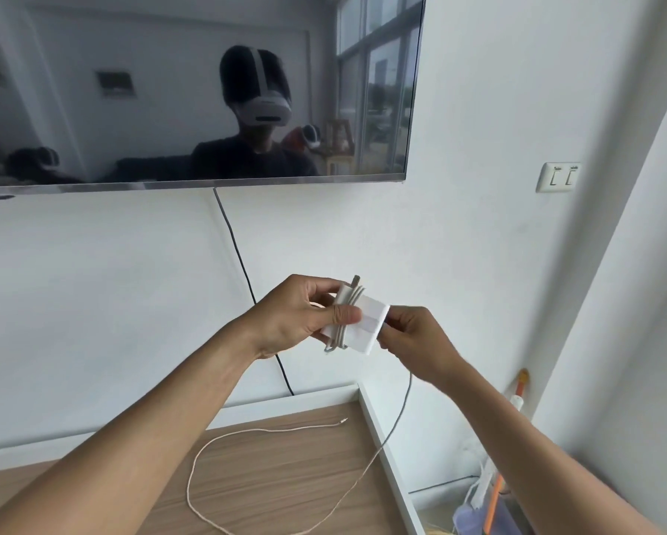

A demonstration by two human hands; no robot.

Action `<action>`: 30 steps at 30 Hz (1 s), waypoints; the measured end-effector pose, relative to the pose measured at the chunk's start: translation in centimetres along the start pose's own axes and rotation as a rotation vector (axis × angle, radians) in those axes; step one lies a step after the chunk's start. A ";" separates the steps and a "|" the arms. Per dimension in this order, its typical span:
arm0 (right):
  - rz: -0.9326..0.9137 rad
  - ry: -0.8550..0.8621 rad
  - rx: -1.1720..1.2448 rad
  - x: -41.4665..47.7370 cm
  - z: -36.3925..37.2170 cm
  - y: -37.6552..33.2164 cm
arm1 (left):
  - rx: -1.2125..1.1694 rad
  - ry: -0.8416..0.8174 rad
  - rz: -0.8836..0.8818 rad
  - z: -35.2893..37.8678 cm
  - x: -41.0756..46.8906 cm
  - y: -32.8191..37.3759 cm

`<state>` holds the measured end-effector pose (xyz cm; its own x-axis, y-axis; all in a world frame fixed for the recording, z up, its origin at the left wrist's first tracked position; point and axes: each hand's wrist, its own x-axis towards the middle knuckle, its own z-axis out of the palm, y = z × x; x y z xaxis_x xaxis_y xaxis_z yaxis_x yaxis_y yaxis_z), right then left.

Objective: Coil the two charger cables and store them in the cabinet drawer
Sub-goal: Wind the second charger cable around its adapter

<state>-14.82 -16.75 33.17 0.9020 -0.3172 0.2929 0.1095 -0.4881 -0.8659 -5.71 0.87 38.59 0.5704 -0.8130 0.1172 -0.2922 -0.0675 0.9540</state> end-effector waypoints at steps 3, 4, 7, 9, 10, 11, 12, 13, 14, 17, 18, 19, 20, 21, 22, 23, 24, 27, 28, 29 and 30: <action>0.090 -0.078 -0.041 0.8 -1.4 -1.5 | 0.110 -0.004 0.003 0.1 -0.3 -0.7; 0.122 -0.118 -0.068 0.9 -1.7 -2.0 | 0.123 -0.004 0.004 0.1 -0.3 -0.8; 0.222 -0.250 -0.006 1.2 -2.4 -3.1 | 0.166 -0.022 0.001 -0.1 -0.4 -0.9; 0.261 -0.306 0.049 1.4 -2.6 -3.7 | 0.232 -0.024 -0.006 -0.2 -0.4 -1.0; 0.270 -0.302 0.034 1.4 -2.6 -4.0 | 0.253 -0.012 -0.010 -0.1 -0.4 -1.2; 0.270 -0.276 0.000 1.4 -2.5 -4.4 | 0.252 0.008 -0.013 0.0 -0.3 -1.4; 0.262 -0.238 -0.026 1.4 -2.3 -4.6 | 0.236 0.037 -0.012 0.0 -0.2 -1.6; 0.248 -0.195 -0.035 1.4 -2.1 -4.8 | 0.219 0.075 -0.008 0.0 -0.1 -1.8; 0.230 -0.148 -0.035 1.4 -1.8 -5.1 | 0.210 0.119 -0.002 -0.2 0.1 -1.9; 0.066 -0.016 -0.211 1.0 -1.0 -5.7 | 0.231 0.246 0.007 -0.6 0.8 -2.1; -0.022 0.028 -0.318 0.8 -0.6 -5.8 | 0.220 0.269 0.010 -0.6 0.9 -2.0; -0.110 0.078 -0.410 0.5 -0.1 -5.7 | 0.191 0.282 0.011 -0.6 1.0 -1.8; -0.181 0.130 -0.466 0.2 0.4 -5.6 | 0.148 0.289 0.010 -0.5 1.1 -1.6; -0.233 0.178 -0.484 -0.2 0.8 -5.5 | 0.093 0.294 0.003 -0.4 1.1 -1.3; -0.267 0.218 -0.484 -0.4 1.1 -5.3 | 0.034 0.299 -0.009 -0.4 1.1 -1.0; -0.285 0.252 -0.477 -0.7 1.4 -5.1 | -0.012 0.306 -0.026 -0.2 1.0 -0.9; -0.297 0.279 -0.470 -0.9 1.7 -5.0 | -0.042 0.317 -0.045 -0.2 1.1 -0.8; -0.331 0.312 -0.482 -1.7 2.9 -4.6 | -0.149 0.345 -0.104 0.0 1.2 -1.2; -0.343 0.312 -0.488 -2.0 3.2 -4.6 | -0.202 0.335 -0.126 0.0 1.2 -1.3; -0.354 0.314 -0.484 -2.1 3.5 -4.4 | -0.250 0.316 -0.149 0.1 1.2 -1.4; -0.361 0.317 -0.471 -2.0 3.6 -4.3 | -0.288 0.293 -0.165 0.2 1.2 -1.5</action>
<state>-15.65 -11.10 34.88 0.6685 -0.2560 0.6983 0.1225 -0.8882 -0.4429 -4.74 -0.08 37.27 0.7969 -0.6041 -0.0092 0.0233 0.0155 0.9996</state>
